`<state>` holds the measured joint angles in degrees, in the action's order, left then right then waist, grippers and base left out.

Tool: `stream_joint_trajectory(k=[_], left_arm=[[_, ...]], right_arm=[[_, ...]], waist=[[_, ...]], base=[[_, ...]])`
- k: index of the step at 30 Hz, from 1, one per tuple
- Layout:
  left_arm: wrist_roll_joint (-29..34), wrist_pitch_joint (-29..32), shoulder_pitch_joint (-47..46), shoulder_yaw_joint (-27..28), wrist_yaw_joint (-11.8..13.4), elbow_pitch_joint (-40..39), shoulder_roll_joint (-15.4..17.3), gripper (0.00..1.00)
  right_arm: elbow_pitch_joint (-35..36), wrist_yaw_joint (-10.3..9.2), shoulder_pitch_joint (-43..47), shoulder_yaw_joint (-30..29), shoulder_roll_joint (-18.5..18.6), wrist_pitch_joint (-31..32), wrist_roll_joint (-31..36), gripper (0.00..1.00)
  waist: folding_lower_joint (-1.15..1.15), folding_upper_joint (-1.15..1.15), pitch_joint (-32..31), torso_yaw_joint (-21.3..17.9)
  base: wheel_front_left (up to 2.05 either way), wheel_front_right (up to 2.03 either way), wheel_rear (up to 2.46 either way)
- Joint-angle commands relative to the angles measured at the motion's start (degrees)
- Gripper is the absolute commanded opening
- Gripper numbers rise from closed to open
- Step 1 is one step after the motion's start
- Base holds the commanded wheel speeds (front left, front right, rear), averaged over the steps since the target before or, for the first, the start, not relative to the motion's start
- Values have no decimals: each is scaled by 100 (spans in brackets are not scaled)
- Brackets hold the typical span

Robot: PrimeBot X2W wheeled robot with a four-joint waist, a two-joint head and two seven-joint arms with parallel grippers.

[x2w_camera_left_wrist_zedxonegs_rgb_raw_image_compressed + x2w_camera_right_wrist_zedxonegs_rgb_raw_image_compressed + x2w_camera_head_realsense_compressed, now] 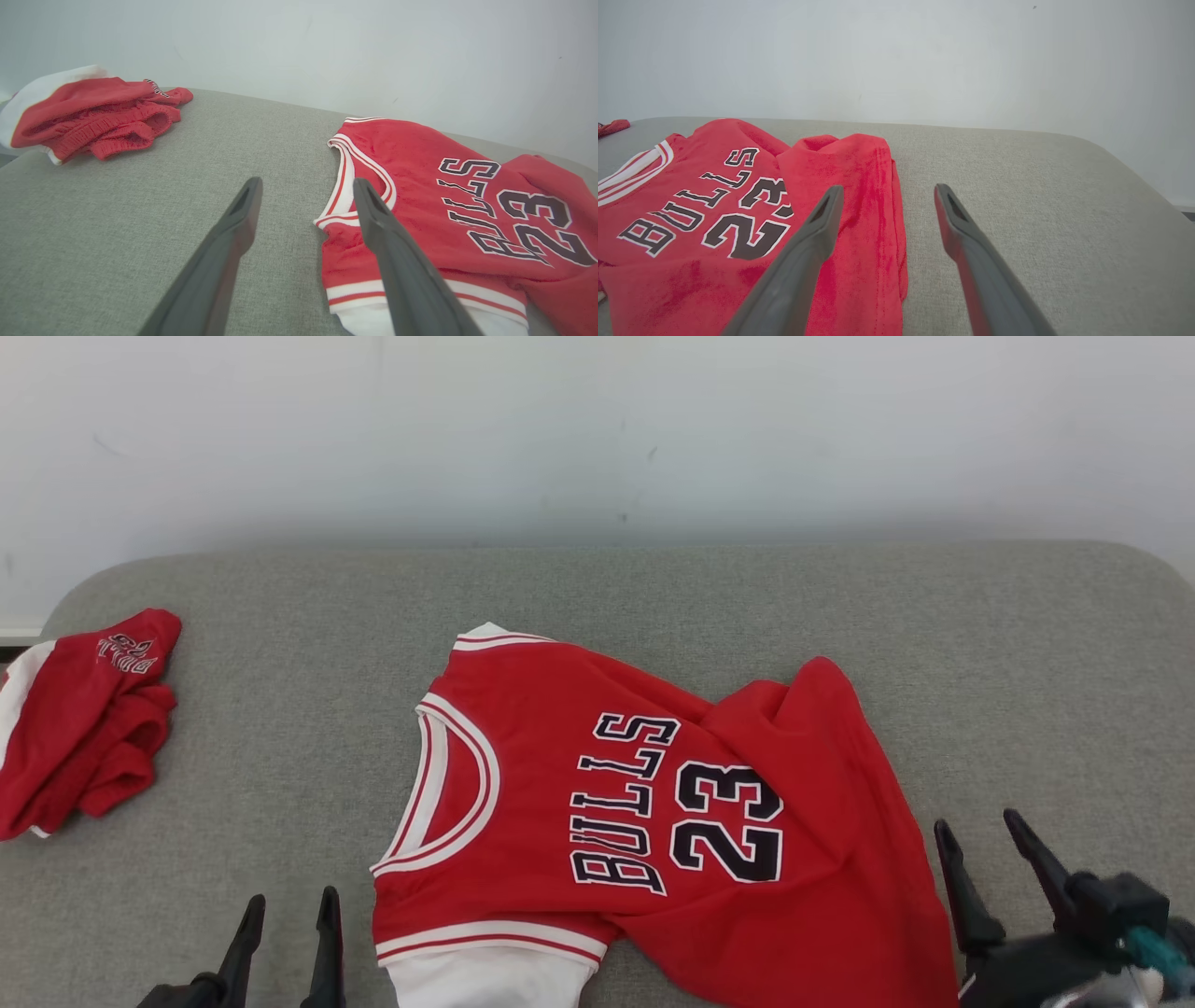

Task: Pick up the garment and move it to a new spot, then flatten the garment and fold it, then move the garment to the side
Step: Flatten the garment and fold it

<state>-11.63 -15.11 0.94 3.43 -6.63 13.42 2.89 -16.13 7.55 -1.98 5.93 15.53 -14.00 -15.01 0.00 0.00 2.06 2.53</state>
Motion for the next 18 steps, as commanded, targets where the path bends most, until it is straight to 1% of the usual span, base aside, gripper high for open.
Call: stream_joint_trajectory(k=[1, 8, 9, 14, 18], left_arm=[[48, -5, -60, 4, -22, -3, 2, 100], [-34, -5, -242, -51, -38, 17, 2, 100], [-49, -5, -300, -66, -44, 32, 1, 100], [-88, -5, -432, -63, -65, 62, 1, 100], [-89, -5, -482, -88, -73, 37, 1, 100]], right_arm=[[-190, -13, -316, 17, 85, 122, 34, 100], [-1399, -13, -1623, 195, 278, 650, -61, 100], [-1802, -13, -1915, 237, 324, 794, -76, 100], [-2615, -14, -2497, 399, 370, 940, -135, 100], [-3191, -14, -2791, 546, 365, 1012, -159, 100]], waist=[[0, 0, 61, 97], [0, 0, 332, 392], [0, 0, 415, 487], [0, 0, 622, 688], [0, 0, 731, 764]], base=[[0, 0, 0], [0, 0, 0], [0, 0, 0], [0, 0, 0], [0, 0, 0]])
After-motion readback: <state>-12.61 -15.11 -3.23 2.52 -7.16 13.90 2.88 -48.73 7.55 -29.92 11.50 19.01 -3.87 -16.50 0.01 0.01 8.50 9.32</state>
